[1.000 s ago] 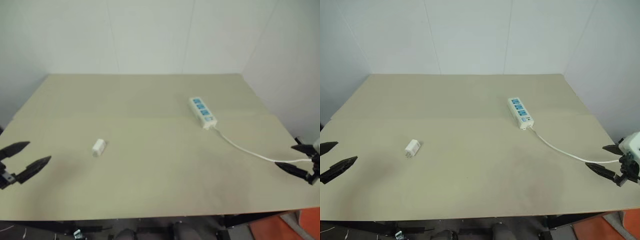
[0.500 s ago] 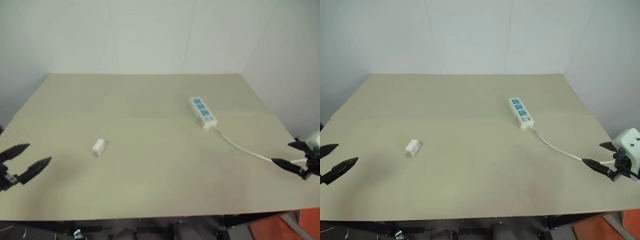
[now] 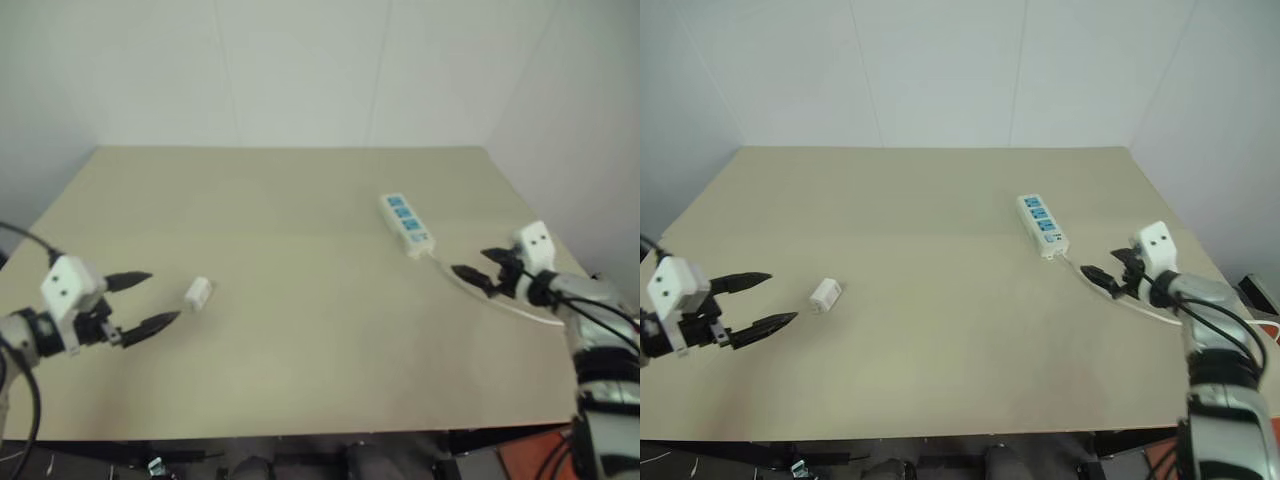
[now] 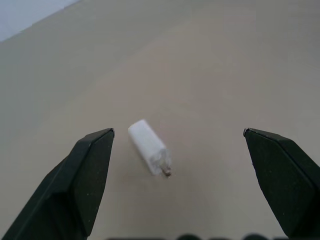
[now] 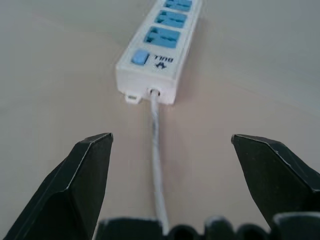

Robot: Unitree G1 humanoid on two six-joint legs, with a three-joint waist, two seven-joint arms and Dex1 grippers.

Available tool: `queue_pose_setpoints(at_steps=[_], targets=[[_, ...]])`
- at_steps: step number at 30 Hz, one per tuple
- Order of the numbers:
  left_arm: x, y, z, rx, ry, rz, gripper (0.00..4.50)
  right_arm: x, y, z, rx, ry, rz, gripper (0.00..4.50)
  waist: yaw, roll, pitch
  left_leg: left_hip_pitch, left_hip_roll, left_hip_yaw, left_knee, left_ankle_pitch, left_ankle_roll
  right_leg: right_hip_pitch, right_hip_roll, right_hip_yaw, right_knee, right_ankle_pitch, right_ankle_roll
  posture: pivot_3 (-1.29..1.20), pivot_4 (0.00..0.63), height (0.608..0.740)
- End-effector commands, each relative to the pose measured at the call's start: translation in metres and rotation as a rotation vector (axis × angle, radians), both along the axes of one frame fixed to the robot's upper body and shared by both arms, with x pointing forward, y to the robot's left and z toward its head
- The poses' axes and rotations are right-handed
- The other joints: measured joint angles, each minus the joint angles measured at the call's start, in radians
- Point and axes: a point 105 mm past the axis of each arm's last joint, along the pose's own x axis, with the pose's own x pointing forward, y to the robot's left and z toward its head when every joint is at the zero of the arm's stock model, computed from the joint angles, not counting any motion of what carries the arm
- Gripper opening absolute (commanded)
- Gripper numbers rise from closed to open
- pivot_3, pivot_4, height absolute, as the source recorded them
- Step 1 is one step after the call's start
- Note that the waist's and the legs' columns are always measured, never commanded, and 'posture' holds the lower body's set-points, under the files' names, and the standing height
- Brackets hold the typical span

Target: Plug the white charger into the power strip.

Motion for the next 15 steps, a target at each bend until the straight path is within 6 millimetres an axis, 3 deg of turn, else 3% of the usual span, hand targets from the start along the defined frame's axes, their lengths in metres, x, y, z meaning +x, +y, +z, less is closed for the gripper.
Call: queue_pose_setpoints(at_steps=[1, 5, 8, 11, 15], targets=[[0.002, -0.018, 0.016, 0.055, 0.010, -0.099, 4.50, 0.013, 0.005, -0.003, -0.023, 0.006, -0.005, 4.44, 0.000, 0.000, 0.000, -0.001, 0.000, 0.000, 0.000, 0.000, 0.000, 0.000, 0.000, 0.000, 0.000, 0.002, -0.003, 0.00, 0.150, 0.740], [-0.007, -0.017, 0.005, 0.282, 0.106, -0.165, 4.50, 0.018, 0.019, -0.017, -0.060, 0.080, 0.037, 4.44, -0.005, 0.001, 0.001, -0.003, 0.000, 0.000, 0.000, 0.000, 0.000, -0.001, 0.000, 0.000, -0.001, 0.002, -0.003, 0.00, 0.150, 0.740], [-0.008, -0.018, 0.008, 0.269, 0.092, -0.168, 4.50, 0.016, 0.024, -0.026, -0.083, 0.130, 0.081, 4.44, -0.005, 0.003, 0.003, -0.002, 0.000, 0.000, 0.000, 0.000, 0.001, -0.001, 0.000, 0.000, -0.001, 0.002, -0.003, 0.00, 0.150, 0.740], [-0.007, -0.020, 0.005, 0.264, 0.083, -0.178, 4.50, 0.018, 0.027, -0.030, -0.091, 0.147, 0.067, 3.94, -0.006, 0.003, 0.003, -0.001, 0.000, 0.000, 0.000, 0.000, 0.001, 0.000, 0.000, 0.000, 0.000, 0.002, -0.003, 0.00, 0.150, 0.740], [-0.004, -0.020, -0.005, 0.292, 0.100, -0.174, 4.50, 0.019, 0.031, -0.031, -0.099, 0.158, 0.083, 2.61, -0.007, 0.003, 0.003, 0.001, 0.000, 0.000, 0.000, 0.000, 0.001, 0.001, 0.000, 0.000, 0.000, 0.001, -0.002, 0.00, 0.150, 0.740]])
